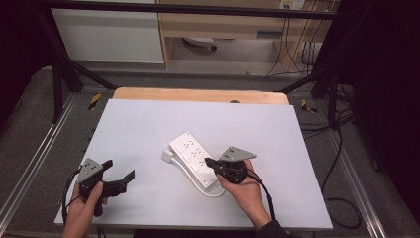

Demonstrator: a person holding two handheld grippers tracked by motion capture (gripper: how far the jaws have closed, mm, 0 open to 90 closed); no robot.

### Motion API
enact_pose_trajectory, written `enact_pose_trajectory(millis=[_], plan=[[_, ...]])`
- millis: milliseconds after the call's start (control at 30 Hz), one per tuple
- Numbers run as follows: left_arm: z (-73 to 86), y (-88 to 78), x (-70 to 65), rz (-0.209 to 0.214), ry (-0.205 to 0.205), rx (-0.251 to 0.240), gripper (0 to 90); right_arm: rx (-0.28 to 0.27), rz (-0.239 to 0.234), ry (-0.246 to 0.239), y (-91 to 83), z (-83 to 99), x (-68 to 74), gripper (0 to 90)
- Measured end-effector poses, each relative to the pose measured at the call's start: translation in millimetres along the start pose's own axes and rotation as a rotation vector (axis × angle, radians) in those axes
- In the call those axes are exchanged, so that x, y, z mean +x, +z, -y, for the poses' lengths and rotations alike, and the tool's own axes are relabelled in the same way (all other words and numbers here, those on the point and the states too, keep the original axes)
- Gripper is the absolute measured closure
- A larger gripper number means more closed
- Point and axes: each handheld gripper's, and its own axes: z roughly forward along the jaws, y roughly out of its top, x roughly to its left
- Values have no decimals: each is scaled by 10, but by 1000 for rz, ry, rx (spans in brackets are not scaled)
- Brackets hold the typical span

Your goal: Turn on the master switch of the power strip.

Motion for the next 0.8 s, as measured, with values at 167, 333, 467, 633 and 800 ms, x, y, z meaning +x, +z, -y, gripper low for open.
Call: enact_pose_trajectory(millis=[167,333,467,633,800], plan=[[6,-3,-8,-2,4,11,65,27,3,7,32,34,6,900],[4,-15,-6,-8,6,6,64,58,12,25,45,96,14,900],[5,-8,-4,-7,1,10,64,75,12,31,32,128,31,900],[-1,-1,-11,-7,8,15,65,86,12,38,21,169,47,900],[6,9,-17,-4,12,20,64,100,11,40,13,197,61,900]])
